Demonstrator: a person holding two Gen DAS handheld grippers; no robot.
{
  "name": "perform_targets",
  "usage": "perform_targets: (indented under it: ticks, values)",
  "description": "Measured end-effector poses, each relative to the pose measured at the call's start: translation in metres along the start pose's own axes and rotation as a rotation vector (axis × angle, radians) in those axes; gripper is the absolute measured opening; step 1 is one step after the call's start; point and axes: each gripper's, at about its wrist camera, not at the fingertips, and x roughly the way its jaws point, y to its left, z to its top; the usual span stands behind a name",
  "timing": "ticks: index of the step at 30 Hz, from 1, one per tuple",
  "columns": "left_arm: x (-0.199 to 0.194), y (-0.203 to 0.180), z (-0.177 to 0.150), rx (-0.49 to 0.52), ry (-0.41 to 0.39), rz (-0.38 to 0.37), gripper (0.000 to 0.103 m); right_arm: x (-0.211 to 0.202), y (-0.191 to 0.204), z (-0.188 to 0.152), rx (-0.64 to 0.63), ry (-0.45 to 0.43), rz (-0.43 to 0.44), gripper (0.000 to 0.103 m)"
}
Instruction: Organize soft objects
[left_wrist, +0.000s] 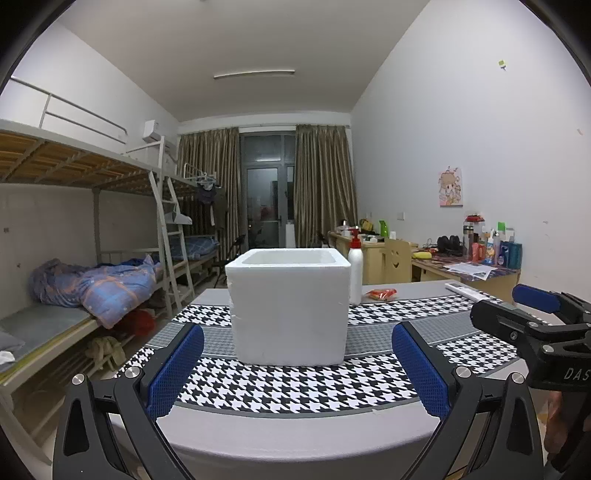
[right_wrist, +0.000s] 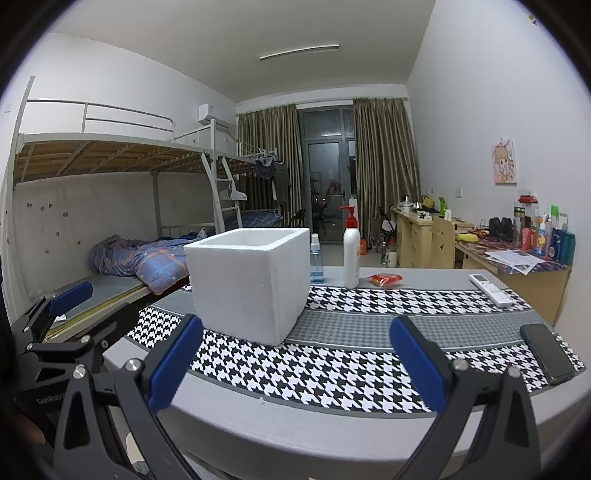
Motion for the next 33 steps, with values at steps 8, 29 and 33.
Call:
perform_targets:
  ticks: [8,29,33]
  values:
    - [-0.0034,-0.0001,-0.0004,0.004,-0.005,-0.004,0.102,-0.0041,-0.0046,-0.0040,0.008,-0.004,-0.021,0.102]
    - [-0.0032,-0.0032,-0.0016,0.004,0.010,-0.009,0.102,-0.0017,-0.0036,-0.0061,0.000,0.006,-0.032,0.102]
    - [-0.0034,-0.0027,-0.0020,0.006,0.012,-0.008,0.102,-0.0008,-0.0039,-0.0067,0.000,0.007,-0.034,0.102]
